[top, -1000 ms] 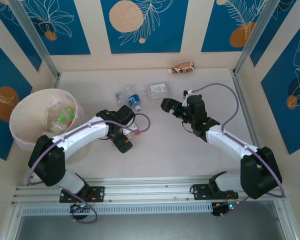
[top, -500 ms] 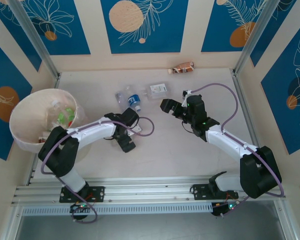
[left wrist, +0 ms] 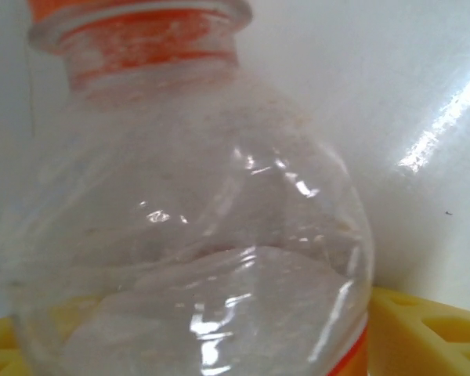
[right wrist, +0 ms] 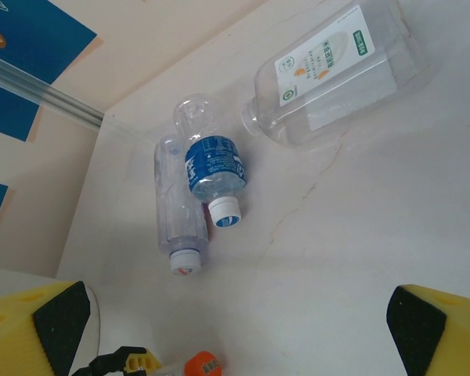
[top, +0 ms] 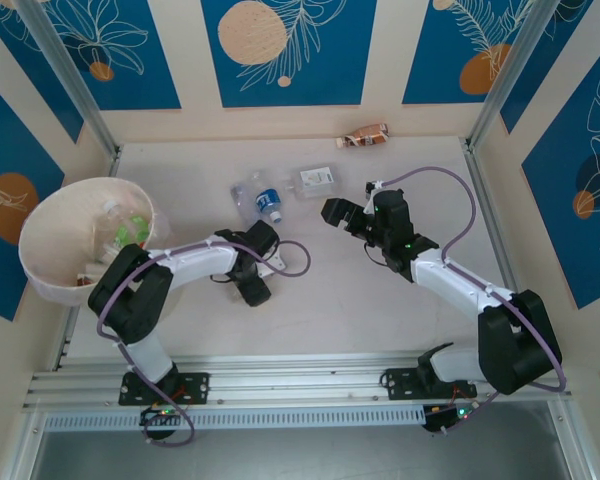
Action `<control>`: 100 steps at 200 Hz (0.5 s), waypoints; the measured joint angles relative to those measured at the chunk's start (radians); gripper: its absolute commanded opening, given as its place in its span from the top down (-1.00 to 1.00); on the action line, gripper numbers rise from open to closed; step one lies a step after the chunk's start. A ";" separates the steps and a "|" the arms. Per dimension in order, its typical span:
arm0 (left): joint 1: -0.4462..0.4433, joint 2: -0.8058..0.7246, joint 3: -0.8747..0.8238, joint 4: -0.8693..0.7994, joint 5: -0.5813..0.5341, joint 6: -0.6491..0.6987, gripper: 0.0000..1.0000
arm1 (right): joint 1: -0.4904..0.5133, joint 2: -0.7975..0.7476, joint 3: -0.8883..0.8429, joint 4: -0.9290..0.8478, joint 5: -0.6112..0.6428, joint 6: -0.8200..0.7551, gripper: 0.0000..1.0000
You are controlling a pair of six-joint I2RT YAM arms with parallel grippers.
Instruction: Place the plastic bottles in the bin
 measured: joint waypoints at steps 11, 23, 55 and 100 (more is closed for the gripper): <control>0.000 0.000 -0.005 0.004 0.010 -0.001 -0.27 | -0.001 0.000 0.000 0.000 -0.002 0.000 -0.99; 0.000 -0.002 -0.008 0.006 0.022 0.000 -0.21 | -0.001 0.000 0.000 -0.002 -0.003 0.000 -0.99; 0.000 -0.021 -0.025 0.028 0.023 0.000 0.12 | -0.002 0.000 0.000 -0.005 -0.003 0.000 -0.99; 0.009 -0.049 -0.032 0.092 0.008 -0.002 0.55 | -0.004 0.000 0.000 -0.010 -0.008 0.000 -0.99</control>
